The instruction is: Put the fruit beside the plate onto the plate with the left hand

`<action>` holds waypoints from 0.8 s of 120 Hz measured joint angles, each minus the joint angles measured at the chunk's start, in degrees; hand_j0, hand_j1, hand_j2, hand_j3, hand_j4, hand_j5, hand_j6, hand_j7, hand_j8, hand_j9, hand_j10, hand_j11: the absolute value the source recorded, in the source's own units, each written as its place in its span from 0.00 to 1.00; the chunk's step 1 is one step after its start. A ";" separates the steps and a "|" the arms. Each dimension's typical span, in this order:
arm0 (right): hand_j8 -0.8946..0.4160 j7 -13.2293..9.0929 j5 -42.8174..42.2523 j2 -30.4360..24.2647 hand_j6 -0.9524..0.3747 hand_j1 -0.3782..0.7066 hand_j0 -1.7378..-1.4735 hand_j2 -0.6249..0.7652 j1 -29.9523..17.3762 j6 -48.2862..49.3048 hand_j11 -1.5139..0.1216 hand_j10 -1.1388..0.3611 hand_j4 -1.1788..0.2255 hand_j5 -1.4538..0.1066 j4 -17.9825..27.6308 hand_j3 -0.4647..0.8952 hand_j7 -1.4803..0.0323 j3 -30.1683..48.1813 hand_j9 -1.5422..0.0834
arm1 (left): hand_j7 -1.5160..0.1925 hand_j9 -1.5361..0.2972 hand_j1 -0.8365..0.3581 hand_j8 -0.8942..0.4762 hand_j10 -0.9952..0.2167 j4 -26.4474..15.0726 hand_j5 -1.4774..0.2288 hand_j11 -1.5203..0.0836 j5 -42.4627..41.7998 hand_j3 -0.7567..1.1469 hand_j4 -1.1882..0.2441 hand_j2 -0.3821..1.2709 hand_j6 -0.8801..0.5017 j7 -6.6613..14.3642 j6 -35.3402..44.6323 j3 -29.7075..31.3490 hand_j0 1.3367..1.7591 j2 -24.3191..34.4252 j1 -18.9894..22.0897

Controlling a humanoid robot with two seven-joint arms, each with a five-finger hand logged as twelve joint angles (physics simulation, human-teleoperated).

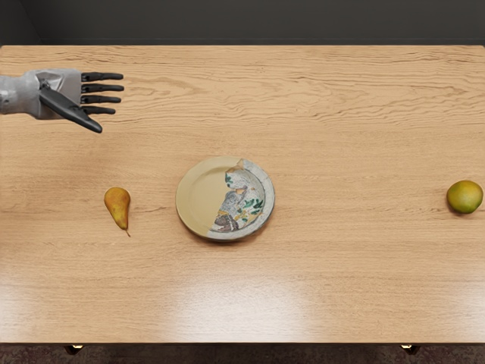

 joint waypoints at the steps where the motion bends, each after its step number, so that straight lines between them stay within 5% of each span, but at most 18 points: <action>1: 0.68 0.00 0.00 0.00 0.72 0.03 0.30 0.45 0.00 0.00 0.93 0.76 0.84 0.93 0.00 0.34 0.98 0.00 0.95 | 0.87 0.83 0.98 0.64 0.81 0.00 0.85 0.93 0.01 0.40 0.82 0.23 0.62 0.01 0.00 0.00 0.76 -0.01 0.00; 26: 0.68 0.00 0.06 0.00 0.72 0.03 0.30 0.45 -0.12 0.06 0.93 0.76 0.84 0.93 -0.01 0.34 0.98 0.04 0.95 | 0.87 0.83 0.98 0.64 0.81 -0.12 0.85 0.93 2.12 0.40 0.82 0.23 0.62 0.94 0.00 -0.20 0.76 0.16 -0.59; 60: 0.68 0.00 0.01 0.00 0.72 0.03 0.30 0.45 -0.34 0.46 0.93 0.76 0.84 0.93 0.00 0.34 0.98 0.05 0.95 | 0.87 0.83 0.98 0.64 0.81 -4.80 0.85 0.93 19.46 0.40 0.82 0.23 0.62 1.75 0.00 -0.84 0.76 0.44 -10.30; 96: 0.68 0.00 0.01 0.00 0.72 0.03 0.30 0.45 -0.35 0.48 0.93 0.76 0.84 0.93 0.00 0.34 0.98 0.05 0.95 | 0.87 0.83 0.98 0.64 0.81 -9.53 0.85 0.93 35.79 0.40 0.82 0.23 0.62 1.87 0.01 -0.62 0.76 -3.60 -11.82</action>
